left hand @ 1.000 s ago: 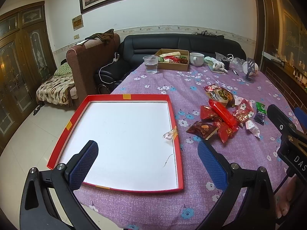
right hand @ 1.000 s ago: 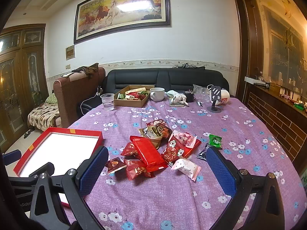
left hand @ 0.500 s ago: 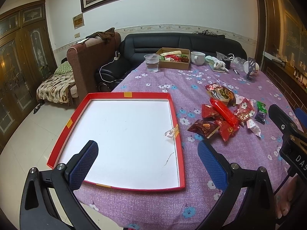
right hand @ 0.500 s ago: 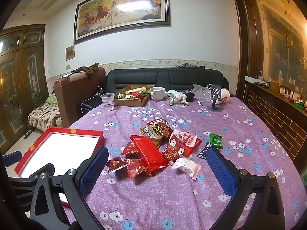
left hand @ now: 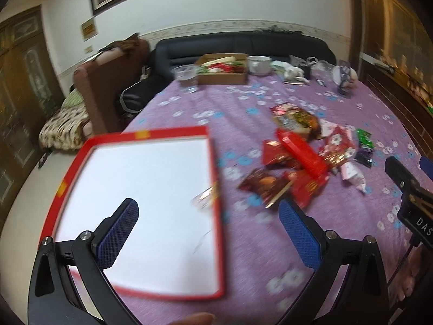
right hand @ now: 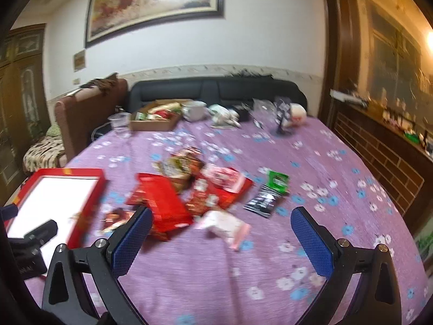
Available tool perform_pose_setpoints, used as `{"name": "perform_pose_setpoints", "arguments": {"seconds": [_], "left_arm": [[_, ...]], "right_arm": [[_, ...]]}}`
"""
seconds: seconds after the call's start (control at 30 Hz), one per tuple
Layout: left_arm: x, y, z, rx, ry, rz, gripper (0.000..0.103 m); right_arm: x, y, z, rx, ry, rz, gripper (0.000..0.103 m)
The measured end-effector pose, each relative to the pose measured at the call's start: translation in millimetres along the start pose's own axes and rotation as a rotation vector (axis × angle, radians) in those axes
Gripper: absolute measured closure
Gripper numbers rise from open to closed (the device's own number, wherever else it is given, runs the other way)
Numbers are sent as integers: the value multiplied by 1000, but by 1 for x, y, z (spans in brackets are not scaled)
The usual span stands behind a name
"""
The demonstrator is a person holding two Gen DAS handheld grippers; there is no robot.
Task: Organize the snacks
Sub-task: 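Grasp the pink-and-white packet with the right gripper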
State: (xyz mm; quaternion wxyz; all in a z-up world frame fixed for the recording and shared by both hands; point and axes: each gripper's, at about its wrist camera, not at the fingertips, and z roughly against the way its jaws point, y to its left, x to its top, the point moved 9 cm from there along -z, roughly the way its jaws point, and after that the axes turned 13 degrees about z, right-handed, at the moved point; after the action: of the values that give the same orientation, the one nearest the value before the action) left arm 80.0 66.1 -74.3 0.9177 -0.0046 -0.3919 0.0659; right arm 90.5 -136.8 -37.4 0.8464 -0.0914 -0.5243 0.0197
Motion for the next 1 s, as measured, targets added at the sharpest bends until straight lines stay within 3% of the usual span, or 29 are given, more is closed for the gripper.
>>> {"name": "perform_pose_setpoints", "arguments": {"seconds": [0.13,0.2,0.37,0.63,0.7,0.73,0.77,0.8,0.9,0.97,1.0], "left_arm": [[4,-40,-21,-10,24,-78,0],[1,-52,-35,4,43,-122,0],[-12,-63,-69,31,133,-147,0],[-1,-62,-71,31,108,-135,0],[3,-61,-74,24,106,-127,0],[4,-61,-75,10,112,-120,0],[5,-60,-75,-9,124,-111,0],[7,-58,-75,-23,127,-106,0],[11,-45,-66,-25,106,-108,0],[13,-37,-58,-36,96,-97,0],[14,-36,-55,-40,90,-99,0]], "right_arm": [[-4,-38,-19,-29,-9,-9,0],[-15,-52,-31,-6,29,2,0],[-56,-38,-56,113,263,49,0],[-63,9,-103,273,384,146,3],[-67,17,-113,293,407,152,11],[-71,21,-117,306,423,149,22],[-75,23,-120,319,440,146,27],[-75,22,-121,305,423,153,28],[-74,17,-116,299,394,148,45],[-73,7,-115,275,390,120,75],[-71,1,-117,271,391,106,81]]}}
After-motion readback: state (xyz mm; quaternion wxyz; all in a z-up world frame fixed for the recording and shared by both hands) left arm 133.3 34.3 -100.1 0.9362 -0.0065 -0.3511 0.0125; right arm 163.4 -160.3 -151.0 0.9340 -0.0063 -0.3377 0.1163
